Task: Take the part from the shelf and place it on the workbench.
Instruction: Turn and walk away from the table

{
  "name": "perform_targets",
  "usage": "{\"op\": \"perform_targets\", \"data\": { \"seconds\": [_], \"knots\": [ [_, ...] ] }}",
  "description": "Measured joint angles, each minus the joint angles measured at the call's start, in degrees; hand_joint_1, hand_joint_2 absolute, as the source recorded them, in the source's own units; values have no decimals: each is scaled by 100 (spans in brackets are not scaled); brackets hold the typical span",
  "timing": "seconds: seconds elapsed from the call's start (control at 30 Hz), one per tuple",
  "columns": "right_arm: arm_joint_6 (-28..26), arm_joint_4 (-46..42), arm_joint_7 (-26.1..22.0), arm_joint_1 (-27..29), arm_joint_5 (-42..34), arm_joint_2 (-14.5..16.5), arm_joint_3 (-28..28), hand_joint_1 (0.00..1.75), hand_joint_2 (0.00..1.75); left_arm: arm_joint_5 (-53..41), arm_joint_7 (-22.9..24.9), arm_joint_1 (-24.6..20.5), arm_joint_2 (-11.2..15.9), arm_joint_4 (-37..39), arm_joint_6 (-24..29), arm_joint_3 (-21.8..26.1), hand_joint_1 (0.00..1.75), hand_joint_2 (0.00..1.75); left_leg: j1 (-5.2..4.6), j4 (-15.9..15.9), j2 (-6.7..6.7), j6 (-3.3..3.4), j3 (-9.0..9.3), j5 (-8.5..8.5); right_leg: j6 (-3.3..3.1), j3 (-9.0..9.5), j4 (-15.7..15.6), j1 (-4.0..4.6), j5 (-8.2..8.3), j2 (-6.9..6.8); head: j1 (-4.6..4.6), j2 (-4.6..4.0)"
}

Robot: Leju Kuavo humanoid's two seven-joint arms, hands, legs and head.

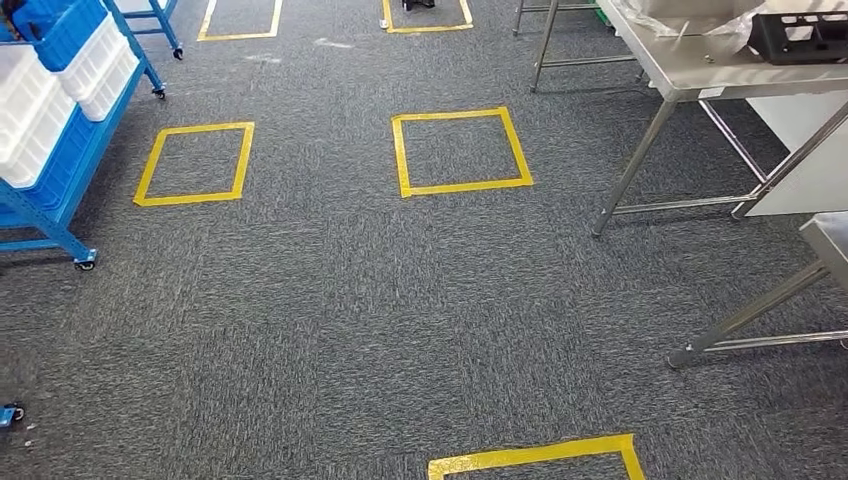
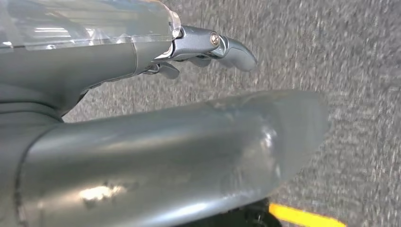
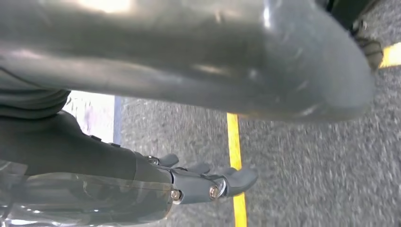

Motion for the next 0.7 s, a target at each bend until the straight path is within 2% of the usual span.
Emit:
{"op": "perform_targets", "data": {
  "seconds": [0.03,0.07,0.1,0.13,0.17,0.2,0.23,0.27,0.3,0.33,0.4,0.43,0.47,0.5,0.53,0.6,0.67,0.7],
  "knots": [
    [2,0,1,-10,2,0,2,0,0,0,0,11,0,0,0,0,0,0,2,32,43,-29,-20,-24,-41,18,-27,-4,13,-66,0,0],
    [5,0,1,-12,5,0,4,0,0,0,0,17,0,0,1,0,0,0,-1,136,153,-49,-70,-98,-87,34,-57,-12,27,-138,-10,0],
    [9,0,1,-5,8,0,4,0,0,0,0,15,0,0,1,0,0,0,-6,361,307,-63,-171,-241,-127,47,-85,-18,37,-218,-23,0],
    [14,0,2,6,11,0,4,0,0,-1,0,9,0,0,1,0,0,0,-4,700,478,-72,-329,-437,-154,54,-95,-4,36,-302,-35,0],
    [19,0,2,18,13,0,4,0,0,-1,0,2,0,0,1,0,0,0,1,1102,574,-87,-519,-639,-172,52,-93,9,30,-387,-46,0],
    [25,0,2,27,14,0,4,0,0,-1,1,-1,-1,0,1,0,0,0,9,1462,621,-104,-688,-785,-178,50,-89,21,22,-476,-48,1],
    [31,0,2,28,14,0,4,0,0,-1,2,1,-2,0,1,0,0,0,17,1664,645,-117,-777,-830,-180,50,-84,28,11,-560,-48,1],
    [38,0,2,26,14,0,4,0,0,-1,3,8,-2,0,1,0,0,0,22,1646,665,-125,-753,-762,-177,55,-78,30,-1,-636,-48,1],
    [46,0,2,21,14,0,4,0,0,-1,4,13,-3,0,1,0,0,0,25,1391,701,-125,-609,-599,-166,67,-70,31,-16,-704,-50,1],
    [51,0,2,17,14,0,4,0,0,0,4,15,-3,0,1,0,0,0,24,981,793,-114,-382,-399,-149,87,-62,34,-35,-768,-50,0],
    [55,0,2,13,14,0,4,0,0,0,5,2,-2,0,1,0,0,0,-11,270,1036,-62,-4,-159,-95,124,-35,66,-83,-880,-43,0],
    [54,0,2,10,14,0,4,0,0,0,5,-3,-2,0,1,0,0,0,-28,105,1110,-33,77,-126,-69,137,-26,82,-101,-927,-31,0],
    [53,0,3,3,14,0,4,0,0,0,5,-2,-2,0,1,0,0,0,-45,69,1109,-6,80,-136,-45,146,-21,94,-112,-973,-19,0],
    [53,0,3,-12,14,0,5,0,0,0,5,2,-1,0,2,0,0,0,-45,60,1034,25,71,-121,-22,158,-25,89,-118,-1023,-9,0],
    [54,0,5,-25,14,-1,5,0,0,0,7,8,1,0,2,0,0,0,-40,40,975,58,74,-104,10,172,-9,75,-145,-1016,-4,0],
    [59,0,11,-30,15,-1,7,0,0,1,13,5,2,0,4,0,0,0,-25,-9,851,136,87,-58,66,80,241,38,-341,-777,13,0],
    [68,0,17,-11,17,0,7,0,0,2,17,-6,2,0,4,0,0,0,-24,-23,731,181,78,-28,94,-262,935,16,-707,-459,36,1],
    [72,1,19,-4,18,0,7,0,0,3,17,-9,2,0,3,0,0,0,-30,-21,658,189,70,-23,100,-469,1322,13,-846,-395,41,1]
  ]
}}
